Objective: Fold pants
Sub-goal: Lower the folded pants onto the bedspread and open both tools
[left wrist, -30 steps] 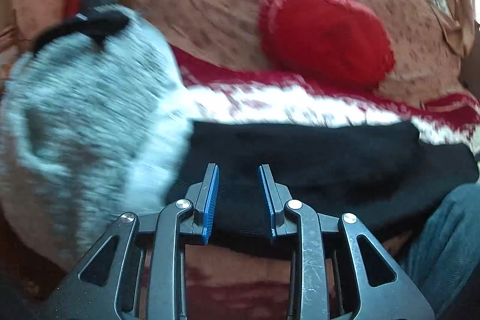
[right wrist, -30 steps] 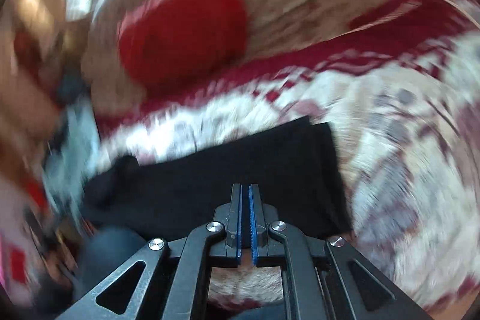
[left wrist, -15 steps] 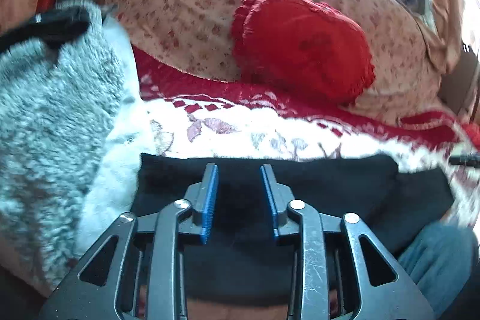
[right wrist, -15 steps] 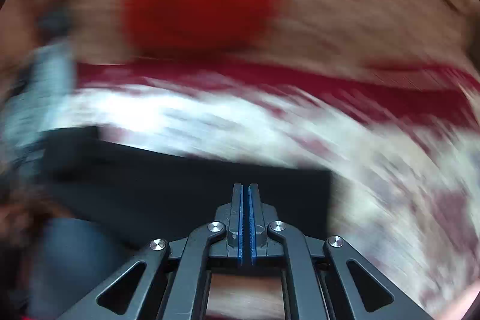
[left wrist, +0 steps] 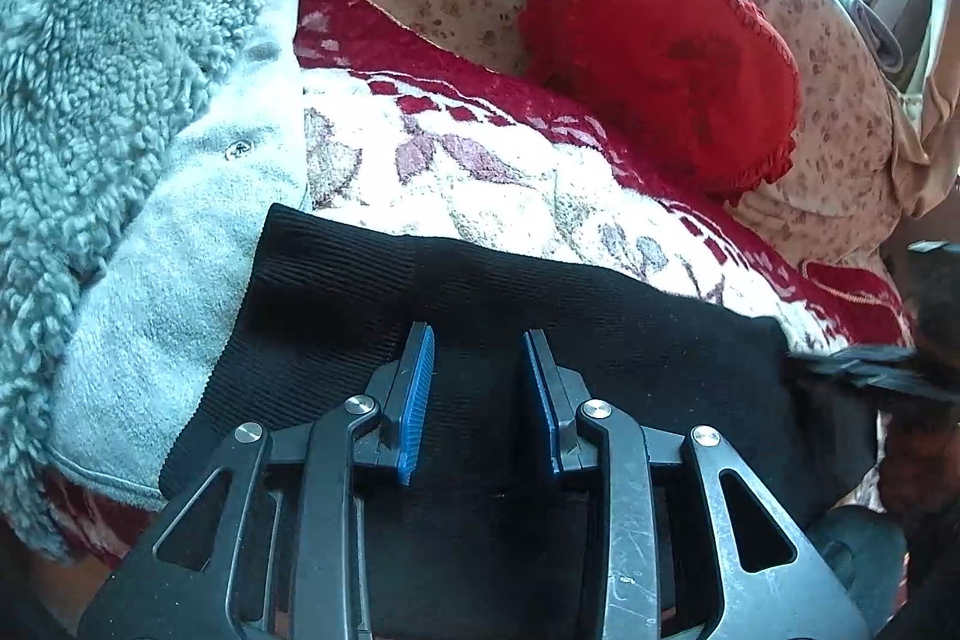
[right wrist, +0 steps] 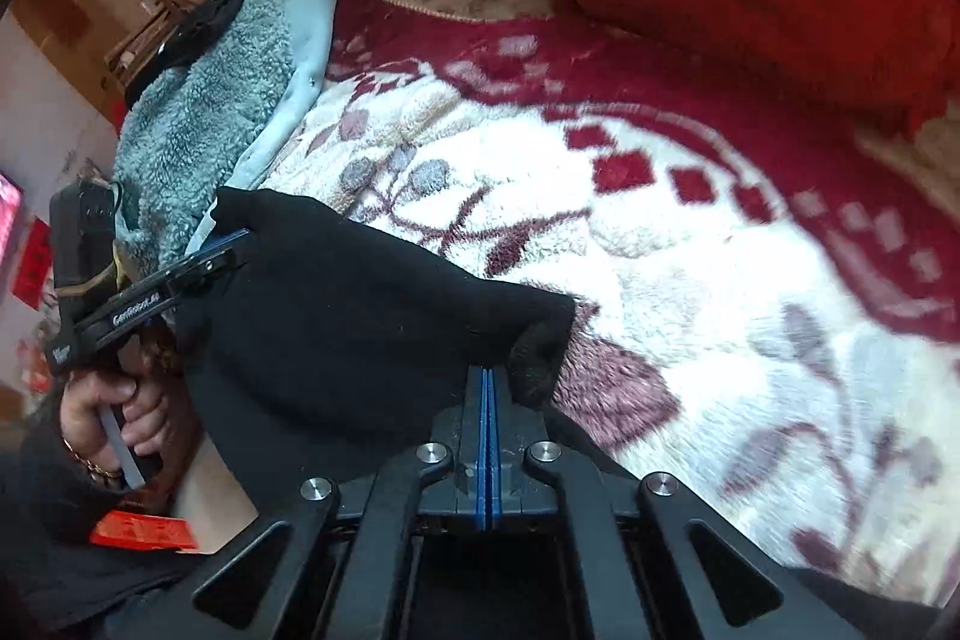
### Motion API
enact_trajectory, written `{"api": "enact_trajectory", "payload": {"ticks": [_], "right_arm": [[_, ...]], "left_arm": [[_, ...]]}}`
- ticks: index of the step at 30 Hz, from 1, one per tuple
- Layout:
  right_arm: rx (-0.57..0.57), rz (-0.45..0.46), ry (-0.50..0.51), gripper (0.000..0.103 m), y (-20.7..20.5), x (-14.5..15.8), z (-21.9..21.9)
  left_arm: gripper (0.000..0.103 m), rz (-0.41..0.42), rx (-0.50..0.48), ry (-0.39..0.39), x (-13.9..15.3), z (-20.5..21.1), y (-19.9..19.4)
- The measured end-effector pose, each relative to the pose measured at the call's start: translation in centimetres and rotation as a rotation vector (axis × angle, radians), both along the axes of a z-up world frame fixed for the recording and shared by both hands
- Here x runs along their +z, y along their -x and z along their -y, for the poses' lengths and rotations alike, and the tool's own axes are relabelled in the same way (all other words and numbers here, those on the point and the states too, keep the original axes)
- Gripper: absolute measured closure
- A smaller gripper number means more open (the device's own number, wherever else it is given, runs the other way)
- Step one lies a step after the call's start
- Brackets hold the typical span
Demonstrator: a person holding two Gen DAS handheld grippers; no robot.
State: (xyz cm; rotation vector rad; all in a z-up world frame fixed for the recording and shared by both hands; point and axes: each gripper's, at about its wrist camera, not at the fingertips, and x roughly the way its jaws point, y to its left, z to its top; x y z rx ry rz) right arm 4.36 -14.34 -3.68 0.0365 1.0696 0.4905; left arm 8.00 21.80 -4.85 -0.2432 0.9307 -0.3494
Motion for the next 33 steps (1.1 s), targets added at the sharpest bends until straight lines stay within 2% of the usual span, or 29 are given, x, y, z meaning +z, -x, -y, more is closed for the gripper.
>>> {"api": "enact_trajectory", "payload": {"ticks": [3,4,7,8,9,11,13,14,15,17,18,19,20,21,23,24,25,26,27,29,30,33], "right_arm": [[-0.011,0.111,-0.084,0.103,2.7,3.1,0.6],[-0.016,0.112,-0.083,0.102,4.0,3.1,1.4],[-0.149,0.025,0.112,0.103,5.2,-1.2,3.9],[-0.189,0.081,-0.012,0.103,6.3,-1.3,5.7],[-0.235,0.090,-0.070,0.103,7.1,-0.8,6.8],[-0.333,0.118,-0.050,0.102,8.8,0.2,8.3],[-0.450,0.178,-0.062,0.101,11.7,1.8,10.8],[-0.503,0.192,-0.071,0.100,12.9,2.2,12.2],[-0.597,0.202,-0.077,0.099,14.5,2.8,14.6],[-0.719,0.171,-0.065,0.092,16.0,2.6,18.2],[-0.759,0.104,-0.076,0.090,15.9,1.7,20.0],[-0.774,0.011,-0.128,0.090,15.7,0.5,21.5],[-0.763,-0.075,-0.223,0.091,15.3,-0.6,22.6],[-0.755,-0.087,-0.300,0.091,15.7,-0.4,24.0],[-0.804,-0.024,-0.226,0.091,17.2,1.6,25.5],[-0.837,0.055,-0.206,0.090,18.6,3.2,26.2],[-0.854,0.117,-0.229,0.085,20.0,4.2,26.9],[-0.861,0.148,-0.263,0.072,21.1,4.6,27.6],[-0.874,0.161,-0.325,0.067,22.8,4.8,28.7],[-0.865,0.155,-0.422,0.062,24.1,4.3,29.5],[-0.837,0.114,-0.480,0.062,24.8,3.4,30.2],[-0.803,-0.001,-0.508,0.062,23.7,0.5,29.9]], "left_arm": [[0.074,0.000,-0.003,-0.004,0.0,0.2,0.1],[0.074,-0.002,-0.002,-0.004,0.0,0.1,0.1],[0.074,0.007,-0.008,-0.031,0.2,0.6,0.3],[0.074,0.010,-0.013,-0.050,0.5,0.8,0.3],[0.073,0.015,-0.014,-0.065,0.9,0.8,0.4],[0.073,0.068,-0.029,-0.073,2.9,1.4,2.0],[0.073,0.179,-0.095,-0.071,5.2,2.7,4.8],[0.065,0.208,-0.127,-0.077,5.7,3.4,5.9],[0.052,0.210,-0.173,-0.090,5.4,4.6,6.9],[0.050,0.137,-0.219,-0.113,3.5,6.2,6.9],[0.050,0.064,-0.219,-0.133,1.5,6.9,6.3],[0.050,0.081,-0.207,-0.154,0.6,7.4,6.4],[0.045,0.114,-0.213,-0.179,0.6,7.9,6.7],[0.037,0.111,-0.225,-0.195,0.6,8.4,6.7],[0.029,0.104,-0.243,-0.213,0.6,9.3,6.6],[0.027,0.103,-0.250,-0.215,0.5,9.4,6.6],[0.027,0.104,-0.248,-0.213,0.5,9.4,6.5],[0.026,0.103,-0.242,-0.205,0.5,9.5,6.4],[0.026,0.101,-0.233,-0.186,0.4,9.4,6.2],[0.023,0.095,-0.222,-0.157,0.4,9.1,6.2],[0.020,0.093,-0.223,-0.150,0.3,9.1,6.1],[0.018,0.099,-0.230,-0.163,0.6,9.3,6.5]]}}
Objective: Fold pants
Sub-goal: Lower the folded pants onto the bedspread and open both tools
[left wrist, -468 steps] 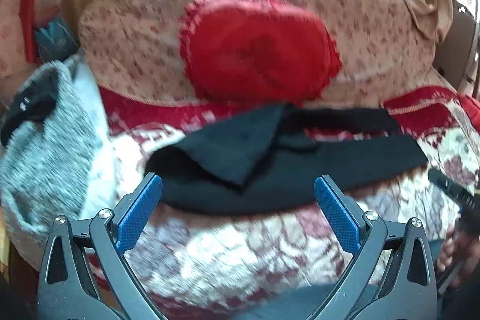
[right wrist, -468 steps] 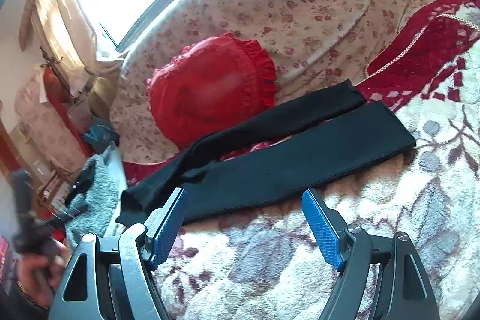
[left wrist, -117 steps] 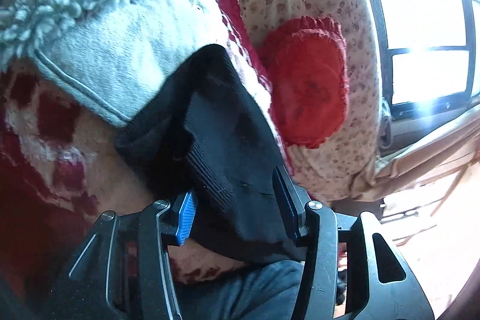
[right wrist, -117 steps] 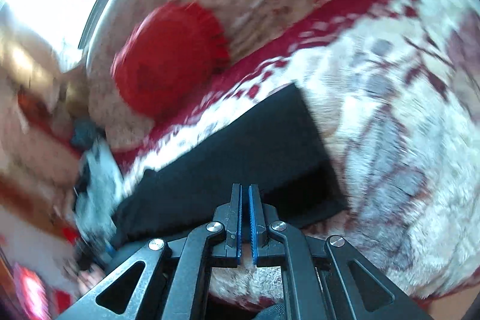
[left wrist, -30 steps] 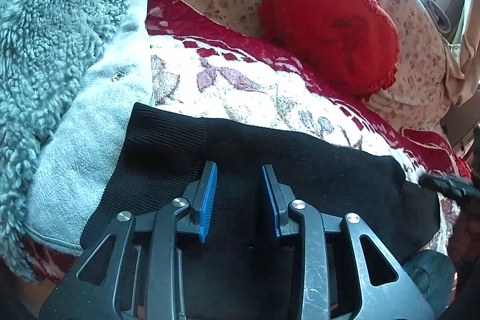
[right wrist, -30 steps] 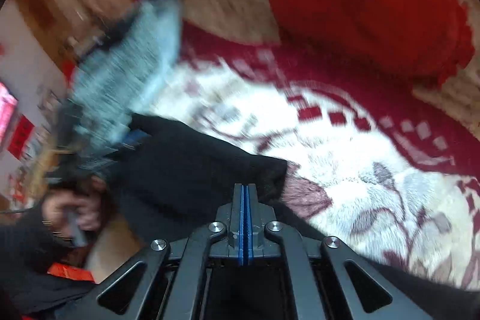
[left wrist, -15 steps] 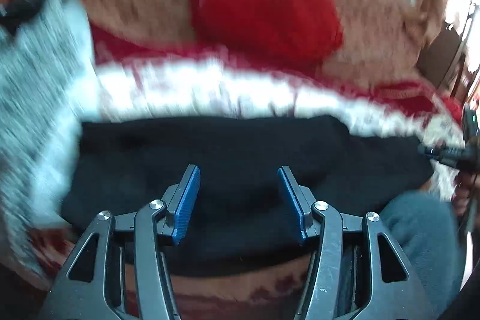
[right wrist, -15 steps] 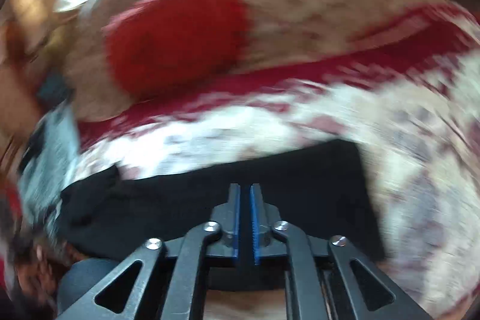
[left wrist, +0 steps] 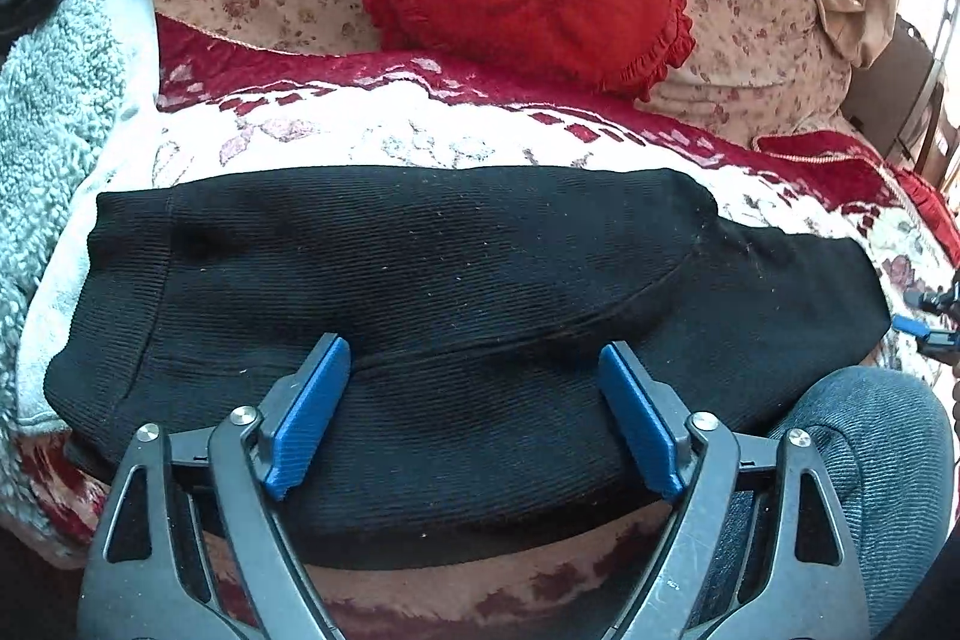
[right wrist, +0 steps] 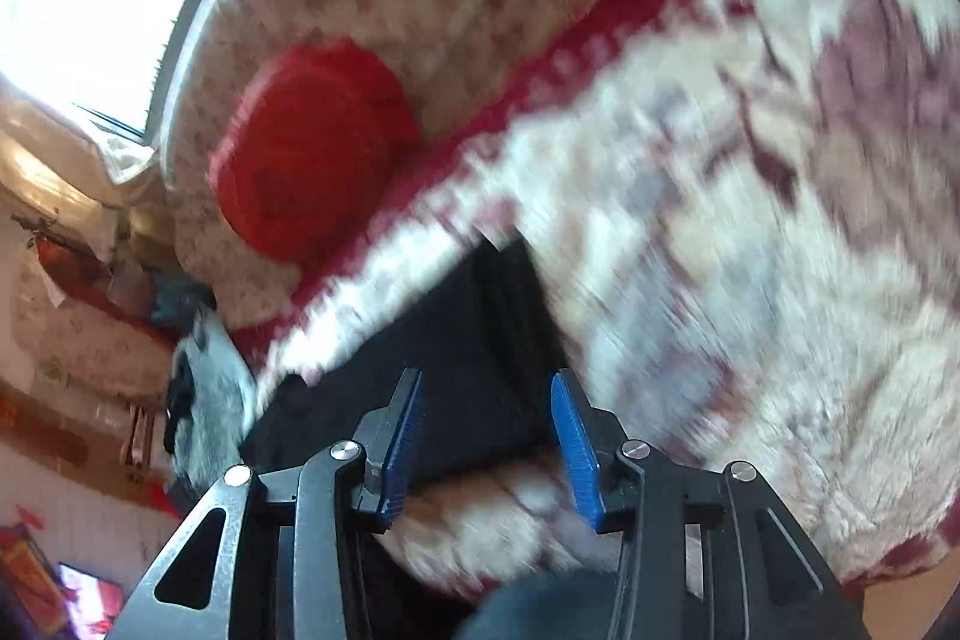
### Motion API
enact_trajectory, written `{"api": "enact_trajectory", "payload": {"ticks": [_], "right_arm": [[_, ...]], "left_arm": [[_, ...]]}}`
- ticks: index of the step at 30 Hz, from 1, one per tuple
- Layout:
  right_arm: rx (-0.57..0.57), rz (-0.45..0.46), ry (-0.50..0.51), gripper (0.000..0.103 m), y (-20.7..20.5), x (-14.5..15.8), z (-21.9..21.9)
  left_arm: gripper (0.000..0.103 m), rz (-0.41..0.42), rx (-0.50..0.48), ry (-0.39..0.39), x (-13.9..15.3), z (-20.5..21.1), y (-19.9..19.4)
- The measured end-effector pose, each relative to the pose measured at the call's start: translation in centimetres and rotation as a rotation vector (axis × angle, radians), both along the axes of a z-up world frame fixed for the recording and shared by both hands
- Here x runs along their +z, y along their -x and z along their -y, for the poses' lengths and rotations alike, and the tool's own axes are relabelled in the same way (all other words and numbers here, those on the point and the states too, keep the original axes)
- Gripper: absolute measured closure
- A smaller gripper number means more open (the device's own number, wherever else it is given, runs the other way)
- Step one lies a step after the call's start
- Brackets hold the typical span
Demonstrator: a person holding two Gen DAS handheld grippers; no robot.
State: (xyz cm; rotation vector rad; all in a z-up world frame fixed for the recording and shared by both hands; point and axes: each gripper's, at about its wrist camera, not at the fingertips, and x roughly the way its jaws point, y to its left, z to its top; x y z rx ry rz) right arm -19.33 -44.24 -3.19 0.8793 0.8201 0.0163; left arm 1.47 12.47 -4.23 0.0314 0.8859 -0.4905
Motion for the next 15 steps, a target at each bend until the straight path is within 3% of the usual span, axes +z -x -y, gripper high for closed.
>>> {"api": "enact_trajectory", "payload": {"ticks": [3,9,15], "right_arm": [[0.052,-0.069,-0.079,0.062,-1.0,-3.2,1.0],[0.180,0.049,-0.187,0.062,-1.9,-4.6,1.7],[0.276,0.113,-0.160,0.069,-3.0,-4.7,0.2]], "left_arm": [[0.018,0.013,-0.006,-0.020,-0.1,0.2,0.2],[0.018,0.017,-0.006,-0.022,-0.2,0.1,0.3],[0.016,0.027,-0.011,-0.030,-0.2,0.2,0.4]]}}
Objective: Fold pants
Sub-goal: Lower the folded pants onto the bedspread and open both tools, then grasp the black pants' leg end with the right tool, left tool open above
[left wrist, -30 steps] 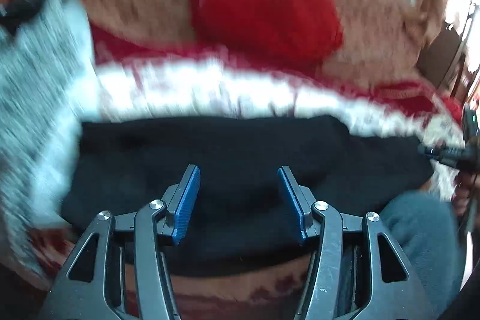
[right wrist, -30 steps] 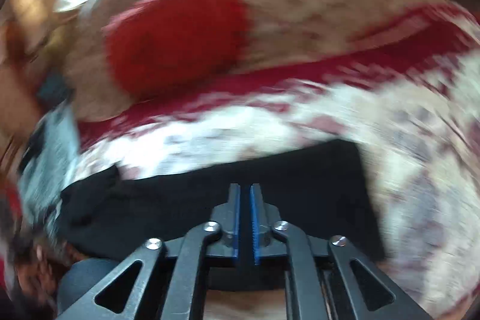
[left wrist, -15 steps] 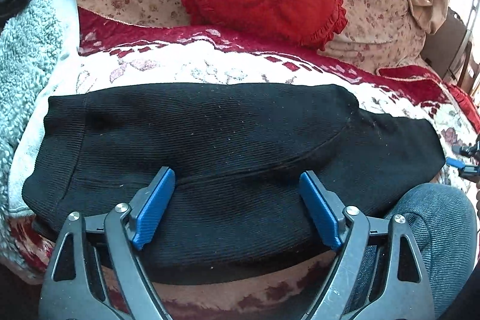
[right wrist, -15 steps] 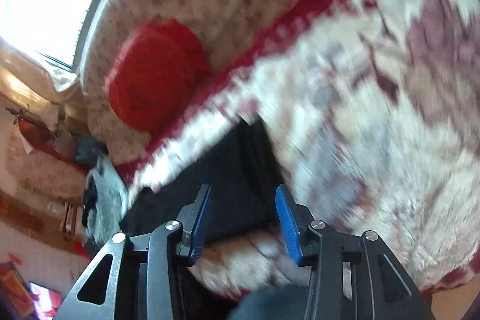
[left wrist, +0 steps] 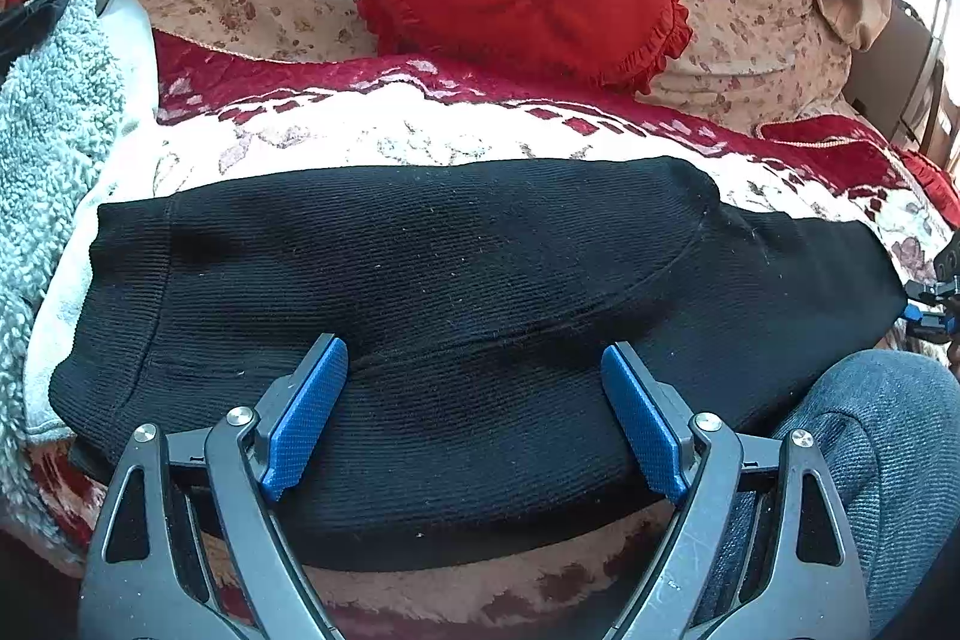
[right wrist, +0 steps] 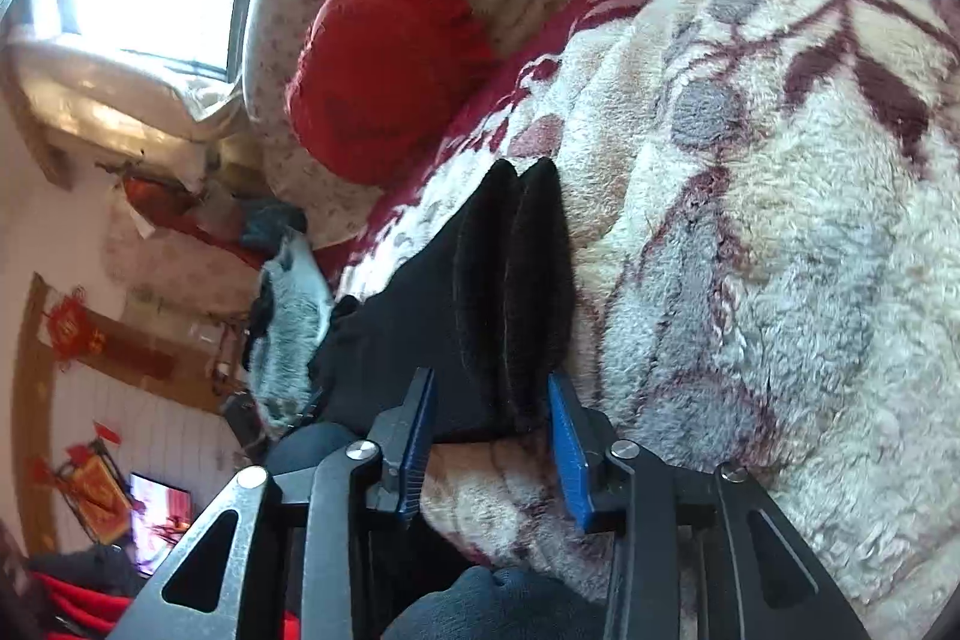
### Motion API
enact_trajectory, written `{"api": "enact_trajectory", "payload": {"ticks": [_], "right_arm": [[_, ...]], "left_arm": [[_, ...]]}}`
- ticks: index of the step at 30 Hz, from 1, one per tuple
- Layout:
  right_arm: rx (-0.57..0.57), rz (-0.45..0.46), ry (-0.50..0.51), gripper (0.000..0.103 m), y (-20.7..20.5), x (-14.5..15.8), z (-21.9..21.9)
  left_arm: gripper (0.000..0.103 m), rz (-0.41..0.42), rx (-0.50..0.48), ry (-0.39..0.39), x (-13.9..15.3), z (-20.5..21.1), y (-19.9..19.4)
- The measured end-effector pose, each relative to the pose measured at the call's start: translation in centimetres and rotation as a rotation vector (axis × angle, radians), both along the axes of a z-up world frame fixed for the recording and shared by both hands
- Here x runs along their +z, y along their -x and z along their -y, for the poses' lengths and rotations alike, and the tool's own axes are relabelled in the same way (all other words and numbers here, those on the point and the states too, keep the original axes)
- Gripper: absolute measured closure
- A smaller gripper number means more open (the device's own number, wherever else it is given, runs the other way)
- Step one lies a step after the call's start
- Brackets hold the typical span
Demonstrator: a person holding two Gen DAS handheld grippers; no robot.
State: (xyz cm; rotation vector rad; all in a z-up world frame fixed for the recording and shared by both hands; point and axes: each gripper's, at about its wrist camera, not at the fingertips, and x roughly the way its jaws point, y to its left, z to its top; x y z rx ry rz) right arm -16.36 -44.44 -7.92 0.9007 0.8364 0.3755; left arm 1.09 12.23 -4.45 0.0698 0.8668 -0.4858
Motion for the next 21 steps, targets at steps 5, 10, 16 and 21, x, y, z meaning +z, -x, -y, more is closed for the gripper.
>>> {"api": "enact_trajectory", "payload": {"ticks": [5,10,16,21], "right_arm": [[-0.020,-0.055,0.168,0.089,-1.6,0.4,-1.4],[-0.018,-0.104,0.235,0.089,-2.4,0.5,-2.4],[-0.074,-0.208,0.246,0.089,-3.7,1.1,-3.2],[-0.111,-0.226,0.272,0.089,-3.8,1.2,-3.6]], "left_arm": [[0.016,0.002,0.010,0.001,0.1,0.1,0.0],[0.014,0.011,0.011,-0.003,0.0,0.3,0.1],[0.002,0.013,0.013,-0.113,-0.5,2.3,0.0],[0.000,-0.004,0.055,-0.147,-0.7,3.1,-0.3]]}}
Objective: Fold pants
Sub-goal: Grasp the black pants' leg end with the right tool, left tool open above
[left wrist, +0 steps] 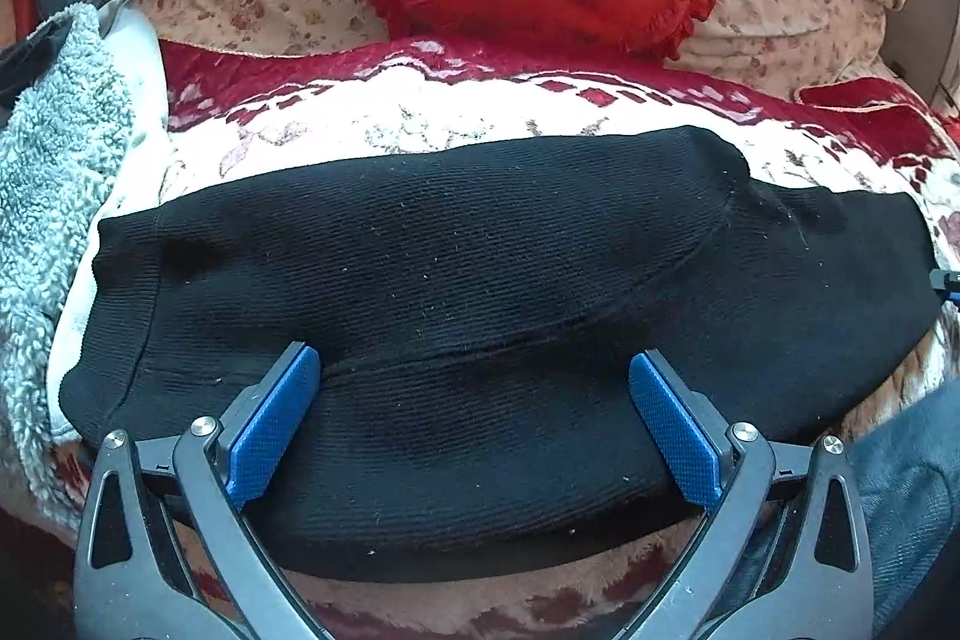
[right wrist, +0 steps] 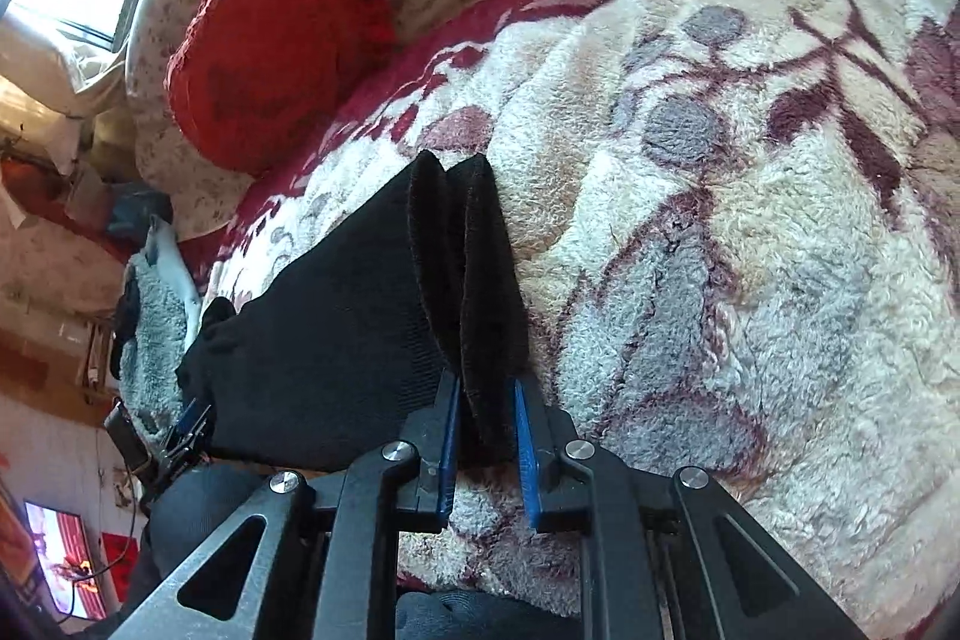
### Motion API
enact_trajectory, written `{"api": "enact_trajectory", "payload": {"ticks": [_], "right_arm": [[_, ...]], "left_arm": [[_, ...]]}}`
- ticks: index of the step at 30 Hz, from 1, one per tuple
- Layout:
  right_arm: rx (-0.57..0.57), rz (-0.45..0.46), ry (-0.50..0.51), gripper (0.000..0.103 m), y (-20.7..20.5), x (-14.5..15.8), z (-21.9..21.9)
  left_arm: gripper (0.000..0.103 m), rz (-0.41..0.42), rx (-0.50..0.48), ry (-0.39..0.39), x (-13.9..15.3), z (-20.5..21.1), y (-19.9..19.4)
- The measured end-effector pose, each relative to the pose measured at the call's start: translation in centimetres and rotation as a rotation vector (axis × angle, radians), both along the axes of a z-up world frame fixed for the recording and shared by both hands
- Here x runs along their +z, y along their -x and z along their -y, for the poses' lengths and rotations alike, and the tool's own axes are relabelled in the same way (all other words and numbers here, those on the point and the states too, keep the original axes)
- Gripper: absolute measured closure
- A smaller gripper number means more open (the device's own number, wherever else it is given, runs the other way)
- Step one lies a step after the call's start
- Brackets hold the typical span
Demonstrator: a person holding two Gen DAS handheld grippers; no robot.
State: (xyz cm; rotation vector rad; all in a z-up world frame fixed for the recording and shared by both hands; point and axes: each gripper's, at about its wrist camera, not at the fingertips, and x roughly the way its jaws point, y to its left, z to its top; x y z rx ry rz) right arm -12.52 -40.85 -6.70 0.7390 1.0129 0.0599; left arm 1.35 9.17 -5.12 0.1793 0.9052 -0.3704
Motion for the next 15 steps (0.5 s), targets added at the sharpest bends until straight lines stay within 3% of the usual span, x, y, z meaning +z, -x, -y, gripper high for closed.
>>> {"api": "enact_trajectory", "payload": {"ticks": [7,15], "right_arm": [[-0.056,-0.012,-0.006,0.089,0.7,-0.1,0.4],[-0.068,-0.035,0.145,0.090,0.7,1.6,-1.3]], "left_arm": [[0.000,0.004,0.017,-0.004,0.0,0.1,0.2],[0.000,0.003,0.018,0.005,0.0,0.0,0.3]]}}
